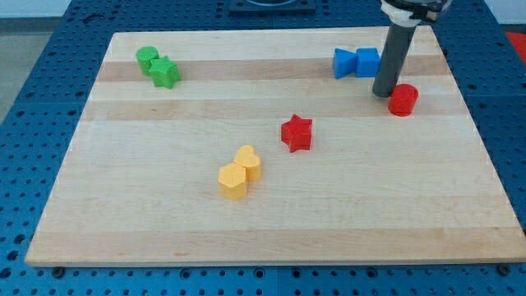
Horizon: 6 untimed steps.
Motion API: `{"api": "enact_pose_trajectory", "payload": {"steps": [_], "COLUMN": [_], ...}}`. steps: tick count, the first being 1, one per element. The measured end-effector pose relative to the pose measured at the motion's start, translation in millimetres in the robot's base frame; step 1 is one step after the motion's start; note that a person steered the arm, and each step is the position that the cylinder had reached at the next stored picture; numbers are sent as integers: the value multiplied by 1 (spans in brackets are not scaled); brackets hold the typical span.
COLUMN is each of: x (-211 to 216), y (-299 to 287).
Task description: Move the red star down a bit
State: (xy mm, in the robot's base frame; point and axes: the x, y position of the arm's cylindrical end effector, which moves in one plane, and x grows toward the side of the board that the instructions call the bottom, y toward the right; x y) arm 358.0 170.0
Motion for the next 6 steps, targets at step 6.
{"api": "enact_pose_trajectory", "payload": {"steps": [6], "x": [69], "y": [-177]}}
